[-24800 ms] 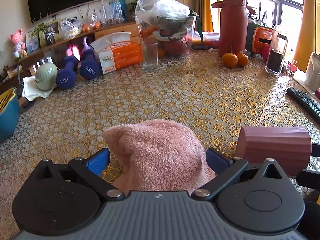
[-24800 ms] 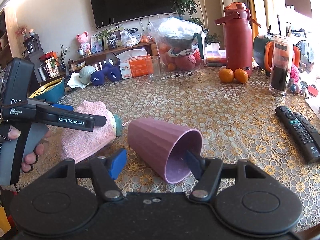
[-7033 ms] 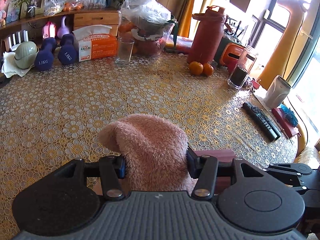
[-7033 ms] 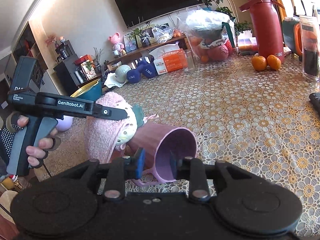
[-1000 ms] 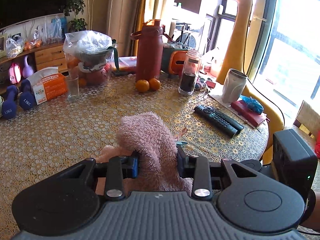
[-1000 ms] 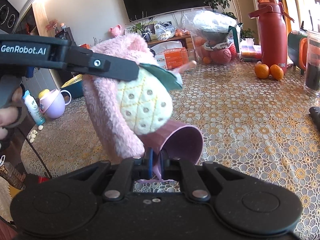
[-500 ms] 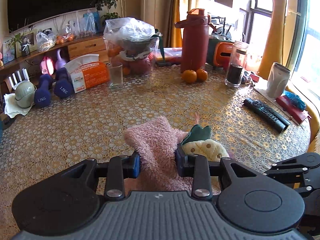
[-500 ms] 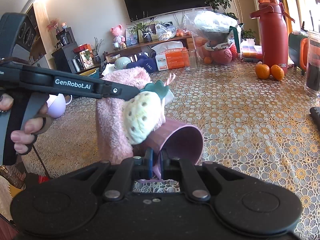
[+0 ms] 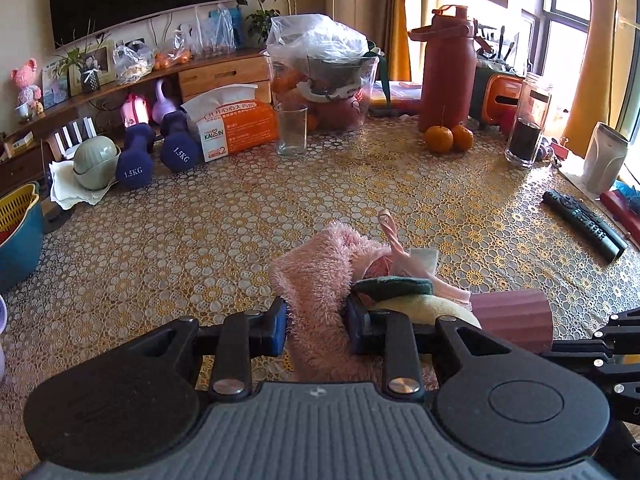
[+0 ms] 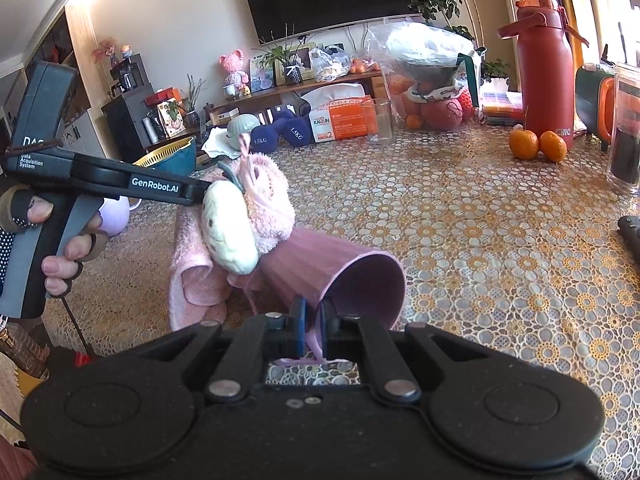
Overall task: Organize objects
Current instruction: 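Lower the pink plush onto the table with the left gripper while the right gripper lowers the cup beside it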
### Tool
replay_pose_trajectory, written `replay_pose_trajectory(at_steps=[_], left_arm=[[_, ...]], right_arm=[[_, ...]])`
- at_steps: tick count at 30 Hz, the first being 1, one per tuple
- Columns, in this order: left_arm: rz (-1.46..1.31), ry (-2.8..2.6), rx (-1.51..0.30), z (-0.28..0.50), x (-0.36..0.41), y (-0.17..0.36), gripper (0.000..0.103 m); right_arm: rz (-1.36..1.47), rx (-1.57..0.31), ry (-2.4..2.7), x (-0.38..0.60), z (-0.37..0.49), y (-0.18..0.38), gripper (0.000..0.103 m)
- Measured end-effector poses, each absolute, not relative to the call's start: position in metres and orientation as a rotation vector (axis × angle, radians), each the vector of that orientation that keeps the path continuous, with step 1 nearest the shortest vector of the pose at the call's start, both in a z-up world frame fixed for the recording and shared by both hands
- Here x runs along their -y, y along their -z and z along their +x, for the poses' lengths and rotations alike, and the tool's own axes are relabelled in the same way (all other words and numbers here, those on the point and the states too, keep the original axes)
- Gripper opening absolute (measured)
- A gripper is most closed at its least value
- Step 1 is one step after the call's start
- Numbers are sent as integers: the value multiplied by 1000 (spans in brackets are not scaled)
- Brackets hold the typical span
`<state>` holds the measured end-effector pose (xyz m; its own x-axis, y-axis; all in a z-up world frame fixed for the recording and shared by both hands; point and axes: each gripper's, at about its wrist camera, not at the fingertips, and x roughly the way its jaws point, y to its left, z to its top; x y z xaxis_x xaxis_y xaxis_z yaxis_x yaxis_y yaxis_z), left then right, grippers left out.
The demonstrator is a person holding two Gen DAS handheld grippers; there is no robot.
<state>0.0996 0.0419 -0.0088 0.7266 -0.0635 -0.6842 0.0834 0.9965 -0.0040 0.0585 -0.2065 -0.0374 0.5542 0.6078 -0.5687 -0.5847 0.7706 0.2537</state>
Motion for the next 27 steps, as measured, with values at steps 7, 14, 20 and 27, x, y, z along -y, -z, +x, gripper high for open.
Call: replay_pose_trajectory(at_steps=[7,14,20,27], left_arm=[[-91,231,-684,83,-29,-27,28],[-21,417,-683,75,34,-28,28],[30,408,-726,78,47,-9,28],[71,333,-727,85,31,5,27]], right_arm=[[38,-686,-703,207,60,37,6],[34,-688,-701,206,61,38,6],[28,-689,-703,205,61,37,6],[27,-694,-704,205,61,39,6]])
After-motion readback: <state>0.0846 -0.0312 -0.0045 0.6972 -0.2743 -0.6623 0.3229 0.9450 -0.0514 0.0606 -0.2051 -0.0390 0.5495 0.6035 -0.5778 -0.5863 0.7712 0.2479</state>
